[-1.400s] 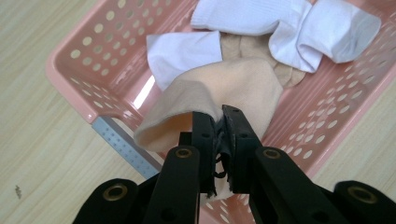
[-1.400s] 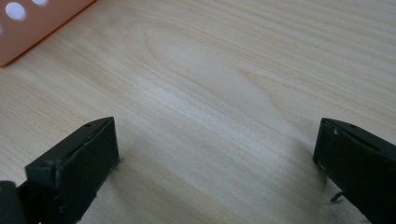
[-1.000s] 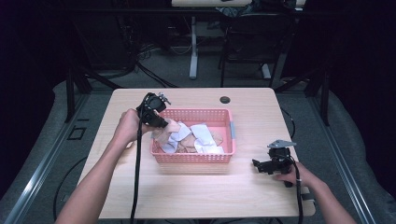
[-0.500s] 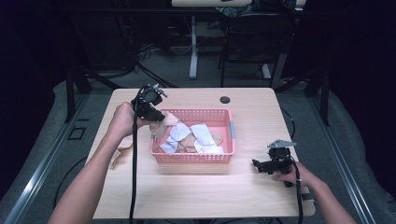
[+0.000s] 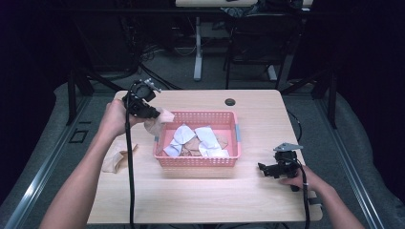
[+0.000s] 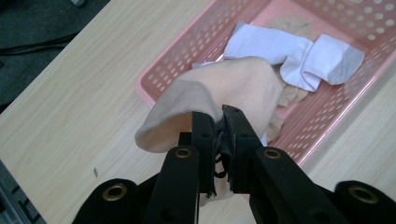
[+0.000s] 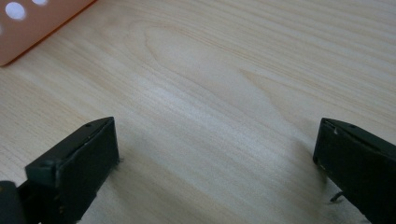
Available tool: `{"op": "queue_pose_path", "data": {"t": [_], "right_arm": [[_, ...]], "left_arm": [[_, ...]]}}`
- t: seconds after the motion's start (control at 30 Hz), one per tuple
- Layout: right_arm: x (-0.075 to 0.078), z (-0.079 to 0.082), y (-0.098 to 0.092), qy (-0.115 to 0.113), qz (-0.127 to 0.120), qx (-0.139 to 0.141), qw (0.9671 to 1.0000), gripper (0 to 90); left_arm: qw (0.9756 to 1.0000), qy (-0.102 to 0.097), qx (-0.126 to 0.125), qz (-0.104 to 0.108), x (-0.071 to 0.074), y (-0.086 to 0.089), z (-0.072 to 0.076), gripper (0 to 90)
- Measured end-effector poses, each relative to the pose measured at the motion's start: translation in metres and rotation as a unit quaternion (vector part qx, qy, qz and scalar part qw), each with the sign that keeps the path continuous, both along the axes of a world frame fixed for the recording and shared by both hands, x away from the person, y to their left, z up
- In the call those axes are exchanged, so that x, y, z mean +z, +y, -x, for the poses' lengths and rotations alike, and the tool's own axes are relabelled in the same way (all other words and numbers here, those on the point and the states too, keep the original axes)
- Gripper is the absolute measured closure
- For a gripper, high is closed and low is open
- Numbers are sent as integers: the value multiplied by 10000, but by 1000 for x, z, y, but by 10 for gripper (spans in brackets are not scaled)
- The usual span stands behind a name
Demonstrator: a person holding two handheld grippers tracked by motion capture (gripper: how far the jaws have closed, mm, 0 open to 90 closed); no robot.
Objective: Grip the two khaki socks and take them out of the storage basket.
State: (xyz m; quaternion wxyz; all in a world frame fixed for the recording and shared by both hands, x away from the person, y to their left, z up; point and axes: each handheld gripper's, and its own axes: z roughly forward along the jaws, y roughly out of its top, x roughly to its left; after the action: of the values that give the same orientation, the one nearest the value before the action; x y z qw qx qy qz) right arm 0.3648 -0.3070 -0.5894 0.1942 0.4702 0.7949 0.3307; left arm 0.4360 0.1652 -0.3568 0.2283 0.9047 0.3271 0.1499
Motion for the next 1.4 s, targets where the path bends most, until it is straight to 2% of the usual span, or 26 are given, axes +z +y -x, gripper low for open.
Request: {"op": "queue_pose_path", "data": {"t": [0.3,0.47,0.67,0.9,1.07,1.4], "right_arm": [[0,0,0,-1,0,0,10000,0],[0,0,0,-1,-1,0,10000,0],[0,0,0,-2,-2,-1,10000,0],[0,0,0,9,4,-10,10000,0],[0,0,0,8,2,-15,10000,0],[0,0,0,6,-4,-15,10000,0]], "left_arm": [[9998,-26,221,-12,7,27,4,839],[9991,15,431,-63,4,50,7,839],[9974,72,721,59,-3,79,13,839],[9944,217,1027,82,-21,102,13,838],[9920,423,1185,53,-46,113,8,837],[9832,815,1631,-15,-94,127,-6,836]]}}
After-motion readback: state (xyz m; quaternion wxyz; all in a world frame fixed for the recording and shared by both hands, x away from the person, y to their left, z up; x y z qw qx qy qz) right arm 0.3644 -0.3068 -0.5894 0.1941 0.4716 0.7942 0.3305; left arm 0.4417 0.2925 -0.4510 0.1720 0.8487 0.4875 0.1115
